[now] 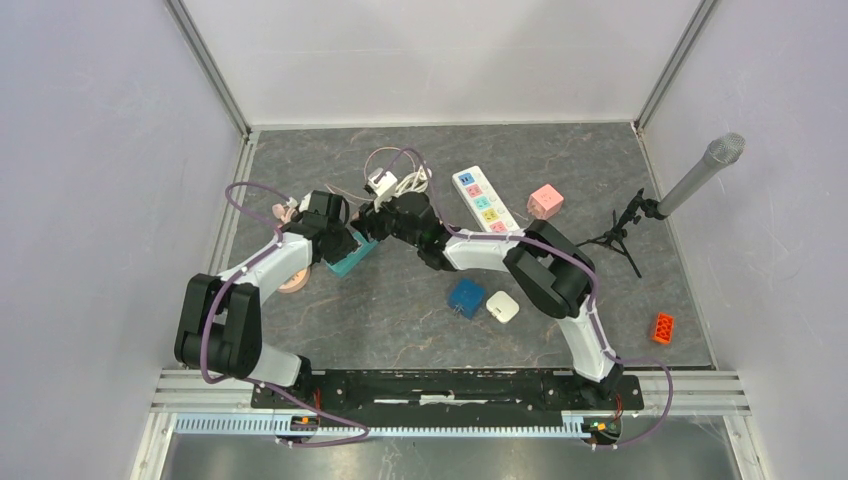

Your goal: Pull the plug off the socket

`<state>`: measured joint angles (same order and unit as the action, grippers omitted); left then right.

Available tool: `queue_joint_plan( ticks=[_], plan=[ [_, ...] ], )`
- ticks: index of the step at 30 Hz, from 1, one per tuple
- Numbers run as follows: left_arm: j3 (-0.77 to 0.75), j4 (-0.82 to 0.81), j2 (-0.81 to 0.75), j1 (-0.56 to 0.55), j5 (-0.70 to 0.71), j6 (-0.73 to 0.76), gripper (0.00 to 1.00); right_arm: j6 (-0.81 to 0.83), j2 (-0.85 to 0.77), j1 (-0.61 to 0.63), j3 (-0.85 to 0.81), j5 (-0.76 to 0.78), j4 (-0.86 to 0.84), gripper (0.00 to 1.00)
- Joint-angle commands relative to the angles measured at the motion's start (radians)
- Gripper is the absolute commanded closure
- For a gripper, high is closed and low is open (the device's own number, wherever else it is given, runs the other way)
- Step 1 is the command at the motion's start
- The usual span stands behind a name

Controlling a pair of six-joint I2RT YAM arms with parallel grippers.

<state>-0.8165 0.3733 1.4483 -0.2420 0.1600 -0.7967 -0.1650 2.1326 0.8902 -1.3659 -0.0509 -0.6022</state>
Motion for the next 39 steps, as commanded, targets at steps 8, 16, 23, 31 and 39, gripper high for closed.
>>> queue_joint_plan(
  ticks=[8, 16, 23, 31, 39],
  plan=[
    [-0.038, 0.053, -0.053, 0.004, -0.073, 0.022, 0.57, -0.106, -0.122, -0.093, -0.011, 0.141, 0.177, 1.0],
    [-0.19, 0.145, -0.143, 0.004, -0.211, 0.163, 0.35, -0.161, -0.12, -0.123, -0.001, 0.107, 0.449, 0.91],
    [-0.267, 0.24, -0.261, 0.006, -0.112, 0.224, 0.15, -0.139, -0.161, -0.123, 0.064, 0.071, 0.47, 0.7],
    [-0.303, 0.303, -0.333, 0.085, 0.029, 0.283, 0.04, -0.103, -0.23, -0.123, 0.1, 0.087, 0.453, 0.29],
    [-0.306, 0.379, -0.342, 0.207, 0.05, 0.247, 0.0, -0.086, -0.369, -0.121, 0.205, -0.019, 0.313, 0.17]
  ],
)
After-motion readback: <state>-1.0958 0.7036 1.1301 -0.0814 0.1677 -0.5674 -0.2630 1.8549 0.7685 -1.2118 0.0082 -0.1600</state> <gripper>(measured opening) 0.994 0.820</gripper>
